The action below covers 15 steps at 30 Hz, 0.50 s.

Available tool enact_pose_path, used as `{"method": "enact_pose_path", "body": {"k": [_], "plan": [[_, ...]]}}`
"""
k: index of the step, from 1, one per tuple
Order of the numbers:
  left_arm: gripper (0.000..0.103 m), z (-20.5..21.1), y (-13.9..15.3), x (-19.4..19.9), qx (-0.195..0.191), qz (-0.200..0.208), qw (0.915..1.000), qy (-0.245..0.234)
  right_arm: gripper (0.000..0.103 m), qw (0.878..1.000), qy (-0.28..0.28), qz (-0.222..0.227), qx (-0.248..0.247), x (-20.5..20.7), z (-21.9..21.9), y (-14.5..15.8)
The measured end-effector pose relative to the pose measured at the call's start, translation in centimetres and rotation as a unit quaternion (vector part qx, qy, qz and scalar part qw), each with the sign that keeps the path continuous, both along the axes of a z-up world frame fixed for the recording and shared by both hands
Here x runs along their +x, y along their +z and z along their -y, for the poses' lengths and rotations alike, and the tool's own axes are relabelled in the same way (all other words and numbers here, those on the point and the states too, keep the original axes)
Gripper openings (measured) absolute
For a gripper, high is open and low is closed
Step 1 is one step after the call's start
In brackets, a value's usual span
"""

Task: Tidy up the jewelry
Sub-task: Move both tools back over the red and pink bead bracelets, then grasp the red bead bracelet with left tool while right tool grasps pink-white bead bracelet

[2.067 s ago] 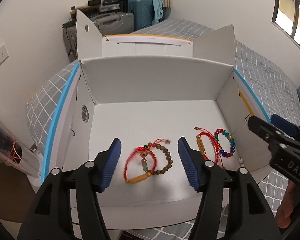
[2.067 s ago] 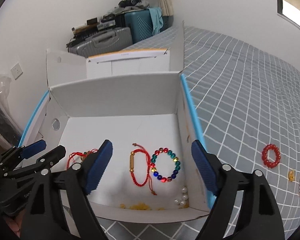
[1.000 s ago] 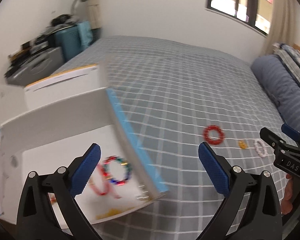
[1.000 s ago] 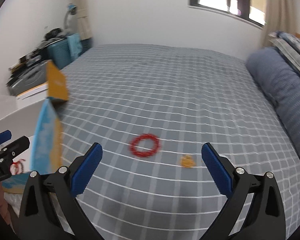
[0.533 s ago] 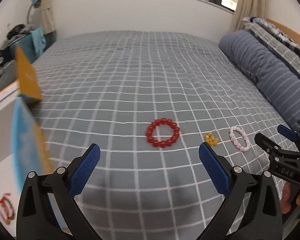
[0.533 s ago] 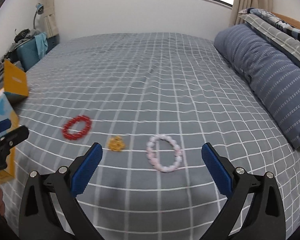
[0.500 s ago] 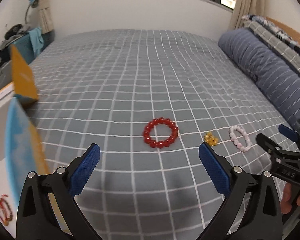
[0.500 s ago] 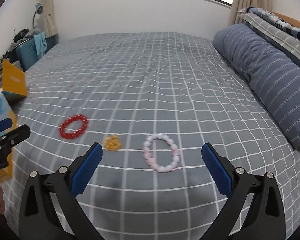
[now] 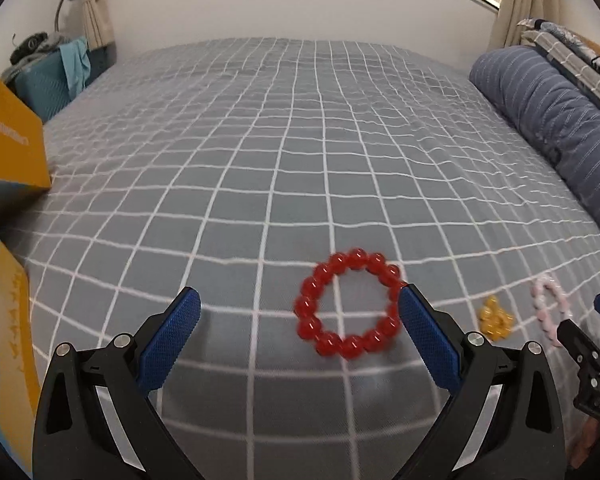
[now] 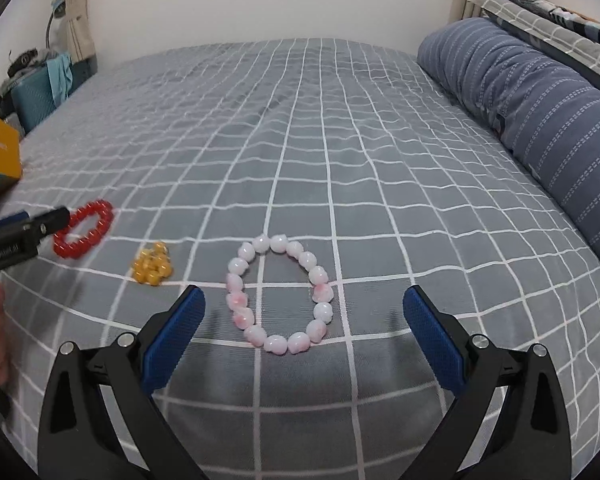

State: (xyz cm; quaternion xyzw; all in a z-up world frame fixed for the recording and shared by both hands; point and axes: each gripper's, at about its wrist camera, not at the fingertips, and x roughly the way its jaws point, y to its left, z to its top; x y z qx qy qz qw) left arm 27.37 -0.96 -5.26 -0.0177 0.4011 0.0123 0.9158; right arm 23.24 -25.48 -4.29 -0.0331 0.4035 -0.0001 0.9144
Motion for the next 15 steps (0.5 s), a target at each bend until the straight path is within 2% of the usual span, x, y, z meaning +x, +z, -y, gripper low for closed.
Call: {"method": "enact_pose_path", "body": {"k": [5, 9, 12, 15], "plan": [[0.096, -0.7, -1.7, 1.3, -0.015, -0.023, 0.9996, -0.009, 0.095, 1.0, 0.002, -0.012, 0.005, 0.9, -0.1, -1.2], [0.094, -1.0, -2.5, 1.6, -0.024, -0.028, 0.9993, -0.01, 0.084, 1.0, 0.006, -0.025, 0.015, 1.2, 0.0, -2.0], [0.088, -0.7, -2.9, 1.7, -0.01, -0.029, 0.9995, -0.007, 0.077, 0.999, 0.007, -0.024, 0.023, 1.2, 0.1, -2.3], [0.075, -0.2, -3.0, 1.4, -0.002, -0.024, 0.9996, -0.016, 0.067, 1.0, 0.013, -0.017, 0.02, 1.0, -0.1, -2.4]]}}
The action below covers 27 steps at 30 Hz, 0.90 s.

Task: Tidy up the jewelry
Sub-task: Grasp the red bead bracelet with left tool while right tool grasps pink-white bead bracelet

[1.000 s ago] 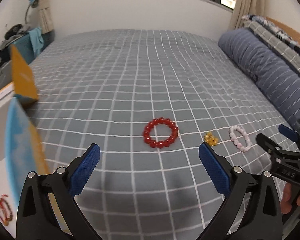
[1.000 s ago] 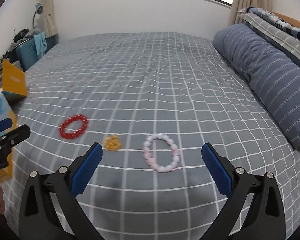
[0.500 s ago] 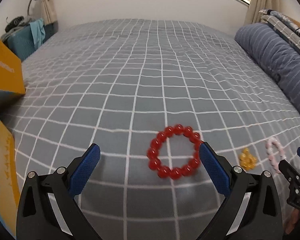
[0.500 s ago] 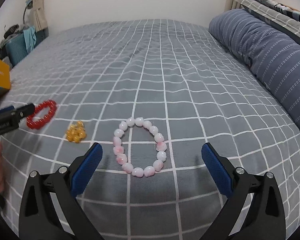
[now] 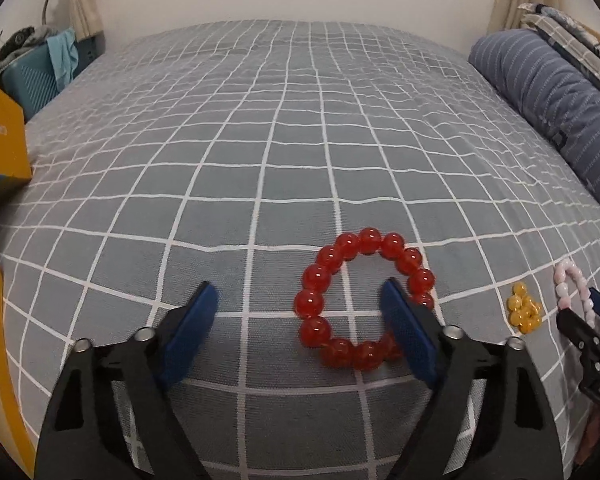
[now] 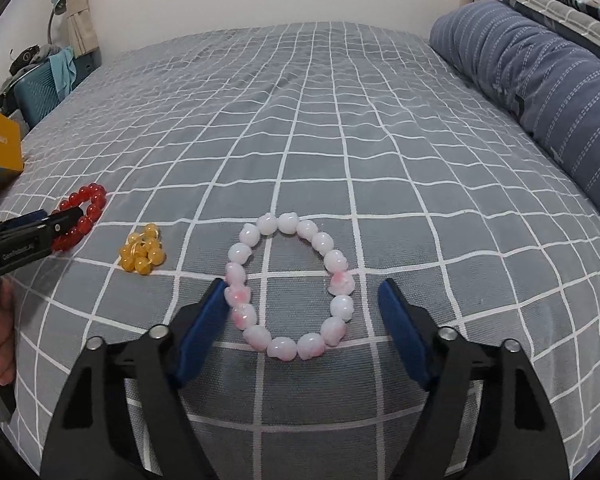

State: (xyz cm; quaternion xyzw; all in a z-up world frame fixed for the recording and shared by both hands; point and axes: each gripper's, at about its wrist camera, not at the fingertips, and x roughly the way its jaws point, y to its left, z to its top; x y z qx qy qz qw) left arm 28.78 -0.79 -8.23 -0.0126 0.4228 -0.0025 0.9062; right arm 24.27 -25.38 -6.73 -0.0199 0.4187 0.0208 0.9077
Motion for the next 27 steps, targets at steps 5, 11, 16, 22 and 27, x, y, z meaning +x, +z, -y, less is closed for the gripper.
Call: {"method": "enact_pose_path", "body": {"k": [5, 11, 16, 22, 27], "plan": [[0.048, 0.9, 0.0, -0.5, 0.014, 0.007, 0.9997, -0.018, 0.04, 1.0, 0.012, 0.013, -0.017, -0.6, -0.9, 0.1], [0.014, 1.0, 0.2, -0.8, 0.016, 0.012, 0.9995, -0.024, 0.011, 0.999, 0.024, 0.021, -0.038, -0.9, -1.8, 0.1], [0.014, 0.6, 0.2, -0.9, 0.005, 0.013, 0.9996, -0.024, 0.011, 0.999, 0.025, 0.024, -0.031, -0.9, -1.6, 0.2], [0.013, 0.5, 0.3, -1.0, 0.005, 0.014, 0.9996, -0.023, 0.011, 0.999, 0.024, 0.026, -0.017, -0.9, -1.2, 0.4], [0.013, 0.6, 0.7, -1.1, 0.011, 0.011, 0.9996, -0.025, 0.011, 0.999, 0.023, 0.026, -0.011, -0.9, -1.0, 0.7]]}}
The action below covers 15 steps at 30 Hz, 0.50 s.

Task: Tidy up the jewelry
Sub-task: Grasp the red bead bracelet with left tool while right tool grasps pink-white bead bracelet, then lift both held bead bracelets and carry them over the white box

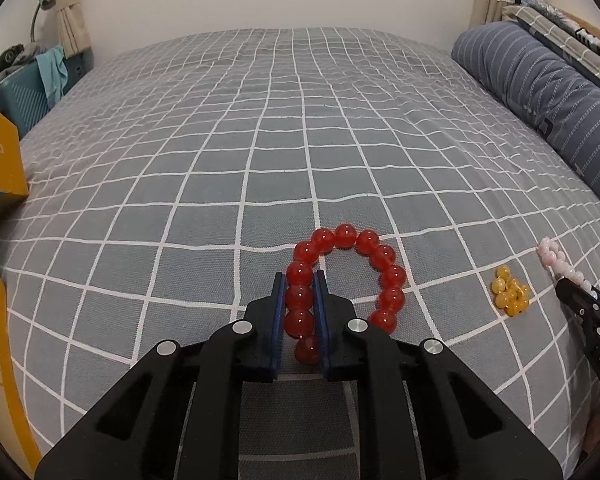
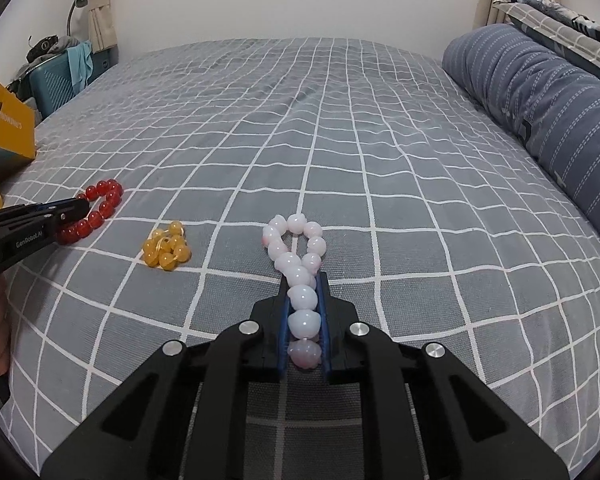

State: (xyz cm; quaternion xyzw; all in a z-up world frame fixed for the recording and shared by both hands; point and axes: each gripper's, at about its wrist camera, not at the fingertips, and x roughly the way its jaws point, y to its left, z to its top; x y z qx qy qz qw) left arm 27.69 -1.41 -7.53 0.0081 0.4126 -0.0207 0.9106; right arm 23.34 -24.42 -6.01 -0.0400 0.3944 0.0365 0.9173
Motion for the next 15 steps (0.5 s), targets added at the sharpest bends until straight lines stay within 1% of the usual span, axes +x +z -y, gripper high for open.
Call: {"method": "enact_pose_path", "body": {"k": [6, 12, 15], "plan": [[0.013, 0.3, 0.5, -0.3, 0.012, -0.01, 0.9999, 0.0, 0.011, 1.0, -0.007, 0.0, -0.004, 0.0, 0.1, 0.6], [0.013, 0.0, 1.6, -0.7, -0.007, -0.02, 0.9998, 0.002, 0.011, 1.0, -0.014, -0.003, -0.003, 0.0, 0.3, 1.3], [0.013, 0.0, 2.2, -1.0, -0.008, -0.023, 0.9997, 0.003, 0.011, 1.0, -0.017, -0.005, -0.002, 0.0, 0.3, 1.6]]}}
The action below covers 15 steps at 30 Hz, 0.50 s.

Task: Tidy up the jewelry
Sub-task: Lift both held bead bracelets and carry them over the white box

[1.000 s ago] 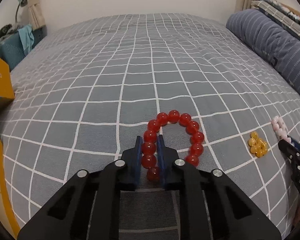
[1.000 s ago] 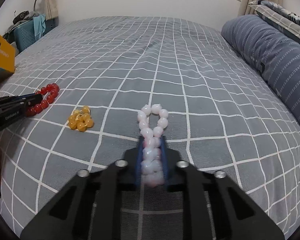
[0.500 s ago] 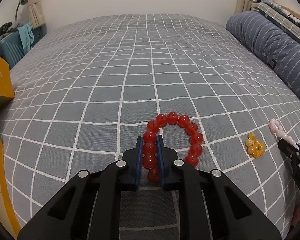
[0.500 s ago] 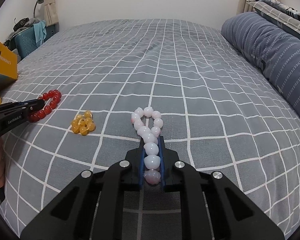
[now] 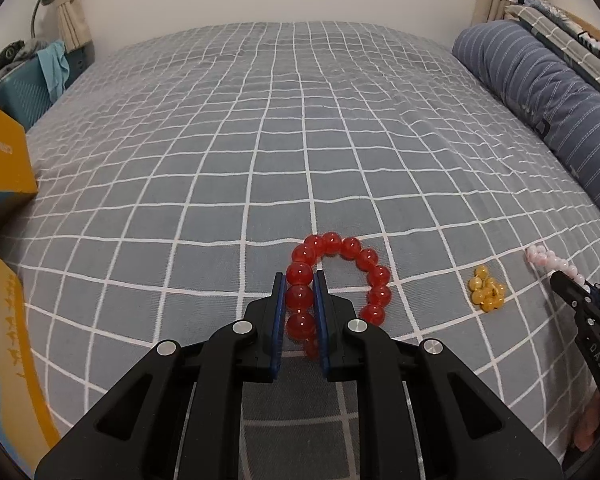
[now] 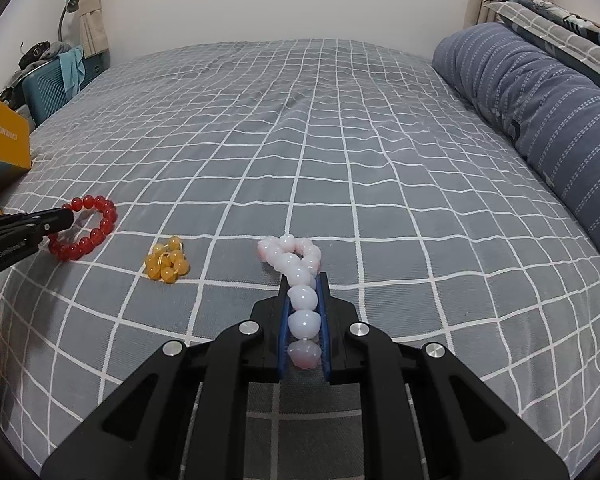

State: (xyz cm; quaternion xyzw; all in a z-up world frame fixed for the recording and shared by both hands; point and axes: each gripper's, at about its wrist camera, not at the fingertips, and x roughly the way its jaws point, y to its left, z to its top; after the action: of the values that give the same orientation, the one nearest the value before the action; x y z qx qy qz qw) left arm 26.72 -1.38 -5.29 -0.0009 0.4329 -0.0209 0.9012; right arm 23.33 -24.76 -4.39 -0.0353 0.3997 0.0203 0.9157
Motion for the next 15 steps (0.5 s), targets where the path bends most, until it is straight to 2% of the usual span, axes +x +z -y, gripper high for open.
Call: {"method": "enact_pose_path", "body": {"k": [15], "plan": [[0.013, 0.5, 3.7, -1.6, -0.008, 0.003, 0.9999, -0.008, 0.011, 1.0, 0.0, 0.014, 0.002, -0.6, -0.3, 2.6]]}}
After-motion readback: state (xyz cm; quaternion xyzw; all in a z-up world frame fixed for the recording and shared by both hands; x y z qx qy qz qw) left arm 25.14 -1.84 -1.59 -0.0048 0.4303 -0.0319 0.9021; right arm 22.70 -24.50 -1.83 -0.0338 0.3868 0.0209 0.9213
